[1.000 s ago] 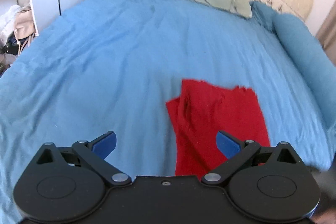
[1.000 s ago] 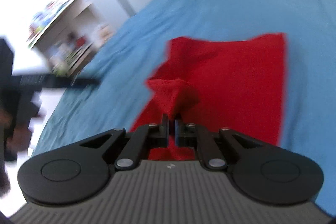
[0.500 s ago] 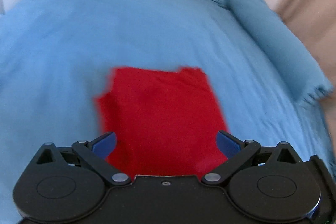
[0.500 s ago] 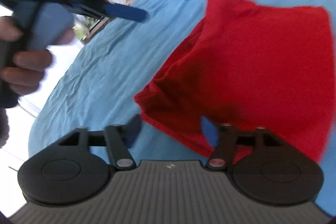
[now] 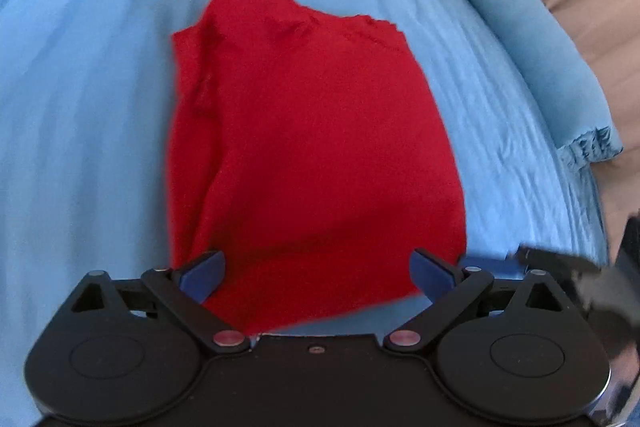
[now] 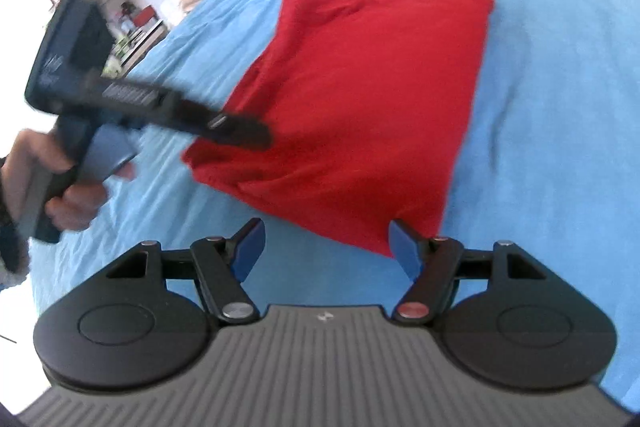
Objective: Fold small clothes
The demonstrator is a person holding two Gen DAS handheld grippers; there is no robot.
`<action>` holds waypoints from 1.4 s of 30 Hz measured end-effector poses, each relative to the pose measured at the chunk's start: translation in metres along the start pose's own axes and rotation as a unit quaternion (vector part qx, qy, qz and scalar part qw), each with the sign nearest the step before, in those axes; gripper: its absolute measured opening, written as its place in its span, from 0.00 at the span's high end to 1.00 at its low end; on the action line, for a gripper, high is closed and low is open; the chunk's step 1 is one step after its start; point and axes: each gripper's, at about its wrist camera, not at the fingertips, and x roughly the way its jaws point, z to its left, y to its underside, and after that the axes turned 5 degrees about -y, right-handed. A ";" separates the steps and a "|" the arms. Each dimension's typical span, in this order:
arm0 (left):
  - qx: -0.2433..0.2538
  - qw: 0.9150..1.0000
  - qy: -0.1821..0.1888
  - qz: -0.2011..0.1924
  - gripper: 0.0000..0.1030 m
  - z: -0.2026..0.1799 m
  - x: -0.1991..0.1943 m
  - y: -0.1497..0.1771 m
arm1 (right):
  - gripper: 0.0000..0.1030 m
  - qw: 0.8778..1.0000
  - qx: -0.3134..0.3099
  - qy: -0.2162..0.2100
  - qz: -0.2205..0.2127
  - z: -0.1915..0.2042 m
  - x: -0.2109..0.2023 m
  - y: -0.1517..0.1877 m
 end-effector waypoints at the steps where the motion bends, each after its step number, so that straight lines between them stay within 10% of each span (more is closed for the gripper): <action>1: 0.004 1.000 -0.007 0.003 0.02 0.003 -0.005 0.004 | 0.18 1.000 0.003 0.003 -0.004 -0.002 -0.002 -0.002; 5: 0.005 0.996 -0.081 0.027 0.03 0.021 -0.015 0.012 | 0.18 0.999 0.007 0.027 -0.023 -0.012 -0.020 -0.015; 18: -0.067 0.997 -0.007 -0.039 0.06 0.044 0.022 -0.088 | 0.13 0.982 0.178 0.033 -0.061 -0.076 0.016 -0.069; 28: -0.082 0.996 0.003 -0.038 0.17 0.049 0.044 -0.076 | 0.15 0.957 0.278 -0.034 -0.069 -0.107 0.054 -0.067; 31: -0.068 0.997 -0.018 -0.029 0.41 0.038 0.043 -0.075 | 0.21 0.969 0.241 -0.015 -0.056 -0.095 0.059 -0.074; 36: -0.041 0.997 -0.059 -0.035 0.71 0.010 0.044 -0.083 | 0.57 0.980 0.192 0.016 -0.050 -0.080 0.058 -0.084; 42: -0.002 0.994 -0.089 -0.057 0.74 -0.018 0.029 -0.081 | 0.61 0.987 0.145 0.027 -0.067 -0.053 0.036 -0.092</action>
